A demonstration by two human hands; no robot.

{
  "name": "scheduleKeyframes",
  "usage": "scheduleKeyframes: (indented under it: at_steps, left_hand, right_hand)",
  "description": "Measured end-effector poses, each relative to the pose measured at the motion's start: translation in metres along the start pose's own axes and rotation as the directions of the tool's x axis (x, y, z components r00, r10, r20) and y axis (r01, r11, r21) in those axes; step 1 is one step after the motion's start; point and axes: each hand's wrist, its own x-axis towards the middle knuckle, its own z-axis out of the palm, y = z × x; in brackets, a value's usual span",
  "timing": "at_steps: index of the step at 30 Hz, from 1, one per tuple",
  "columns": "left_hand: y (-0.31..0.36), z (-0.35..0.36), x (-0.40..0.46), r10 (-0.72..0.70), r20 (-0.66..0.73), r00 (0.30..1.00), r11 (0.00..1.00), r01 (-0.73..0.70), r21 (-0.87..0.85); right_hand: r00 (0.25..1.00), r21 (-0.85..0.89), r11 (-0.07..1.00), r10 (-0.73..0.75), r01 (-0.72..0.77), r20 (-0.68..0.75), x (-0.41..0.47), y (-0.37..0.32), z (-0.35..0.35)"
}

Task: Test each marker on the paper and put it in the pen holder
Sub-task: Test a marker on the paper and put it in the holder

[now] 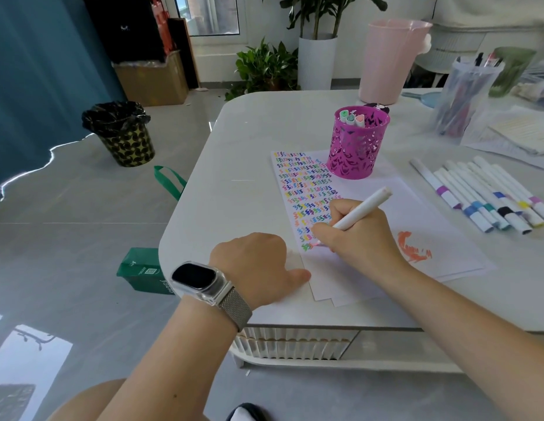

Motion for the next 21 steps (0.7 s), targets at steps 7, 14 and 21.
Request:
scheduleKeyframes:
  at_steps: [7,14,21]
  left_hand:
    - [-0.001,-0.002,-0.002,0.01,-0.017,1.0,0.999,-0.01,-0.039]
    - [-0.001,-0.014,-0.003,0.03,-0.279,0.96,0.947,-0.117,-0.299]
    - [0.006,-0.01,0.003,0.003,-0.492,0.871,0.916,-0.199,-0.347]
  right_hand:
    - [0.979,0.244,0.964,0.142,-0.104,-0.144,0.004,-0.006,-0.005]
    - [0.902,0.691,0.692,0.41,-0.212,-0.134,0.017,-0.038,-0.053]
    - [0.933,0.685,0.643,0.322,-0.342,0.163,0.004,-0.053,-0.063]
